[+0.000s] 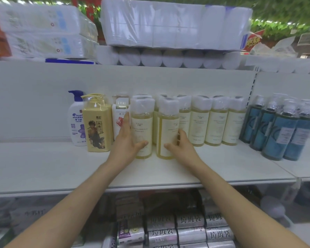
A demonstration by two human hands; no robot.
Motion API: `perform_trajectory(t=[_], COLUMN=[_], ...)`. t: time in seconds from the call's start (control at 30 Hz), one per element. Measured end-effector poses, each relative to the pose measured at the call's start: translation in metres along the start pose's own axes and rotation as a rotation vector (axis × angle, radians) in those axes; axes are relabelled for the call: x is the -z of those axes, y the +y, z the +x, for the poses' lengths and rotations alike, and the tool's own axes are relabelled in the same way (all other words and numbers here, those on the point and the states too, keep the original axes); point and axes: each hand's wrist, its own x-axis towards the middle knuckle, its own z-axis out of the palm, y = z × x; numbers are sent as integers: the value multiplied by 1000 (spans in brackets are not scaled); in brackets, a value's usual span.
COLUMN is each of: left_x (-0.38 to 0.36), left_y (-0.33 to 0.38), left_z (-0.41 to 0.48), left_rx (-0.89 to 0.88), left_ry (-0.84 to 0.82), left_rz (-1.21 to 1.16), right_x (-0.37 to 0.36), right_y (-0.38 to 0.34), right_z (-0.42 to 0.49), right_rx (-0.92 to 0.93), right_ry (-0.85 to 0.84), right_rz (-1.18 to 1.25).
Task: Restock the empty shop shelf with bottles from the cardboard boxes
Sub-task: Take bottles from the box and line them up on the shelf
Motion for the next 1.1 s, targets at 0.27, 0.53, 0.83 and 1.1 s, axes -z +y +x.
perform_trajectory(t=[0.27,0.53,0.83,1.1], left_x=[-9,-11,-13,-4], left_y=[8,7,6,22], left_z=[0,-3,-2,-8], left_rx=[-70,-39,74,206], left_ry=[66,72,41,-3], left_rz=[82,65,74,40], right_x=[-10,-19,-26,-20], right_y=[2,4,-5,-6], right_z=[6,10,10,4], right_rx=[69,33,-38,-37], right_ry=[103,179,178,115], right_rz=[-81,-134,-283,-352])
